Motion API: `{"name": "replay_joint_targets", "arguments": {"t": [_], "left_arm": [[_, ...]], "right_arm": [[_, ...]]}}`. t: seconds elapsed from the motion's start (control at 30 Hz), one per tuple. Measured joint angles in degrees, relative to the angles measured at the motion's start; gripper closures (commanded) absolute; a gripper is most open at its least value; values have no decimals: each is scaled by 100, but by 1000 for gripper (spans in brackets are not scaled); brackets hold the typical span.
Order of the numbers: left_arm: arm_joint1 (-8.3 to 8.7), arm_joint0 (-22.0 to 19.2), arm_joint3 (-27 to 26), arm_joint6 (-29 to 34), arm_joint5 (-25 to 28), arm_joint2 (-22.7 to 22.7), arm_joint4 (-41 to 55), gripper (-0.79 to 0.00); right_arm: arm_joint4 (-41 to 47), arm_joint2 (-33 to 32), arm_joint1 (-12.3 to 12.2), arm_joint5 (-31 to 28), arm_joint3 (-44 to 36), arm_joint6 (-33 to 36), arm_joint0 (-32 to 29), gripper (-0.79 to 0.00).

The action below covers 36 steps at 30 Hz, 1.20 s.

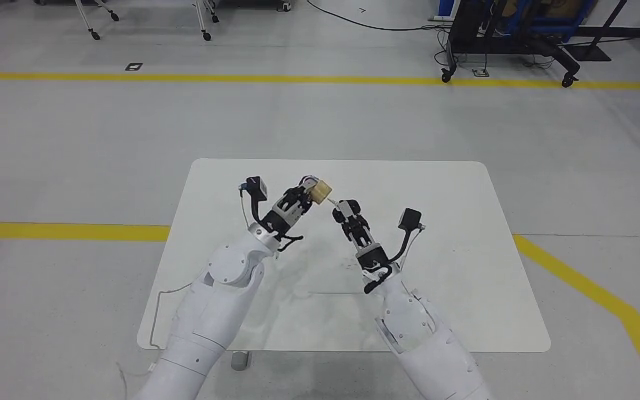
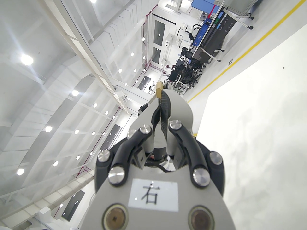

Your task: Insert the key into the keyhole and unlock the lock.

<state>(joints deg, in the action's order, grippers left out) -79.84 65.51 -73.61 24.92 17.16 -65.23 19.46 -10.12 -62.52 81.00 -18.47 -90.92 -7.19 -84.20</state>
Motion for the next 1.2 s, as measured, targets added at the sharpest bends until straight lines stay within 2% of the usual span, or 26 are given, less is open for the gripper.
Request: {"name": "replay_joint_targets", "arguments": {"t": [1.2], "left_arm": [[-28, 34, -26, 70, -78, 35, -3, 0]], "right_arm": [[-349, 141, 108, 123, 156, -147, 92, 0]]}}
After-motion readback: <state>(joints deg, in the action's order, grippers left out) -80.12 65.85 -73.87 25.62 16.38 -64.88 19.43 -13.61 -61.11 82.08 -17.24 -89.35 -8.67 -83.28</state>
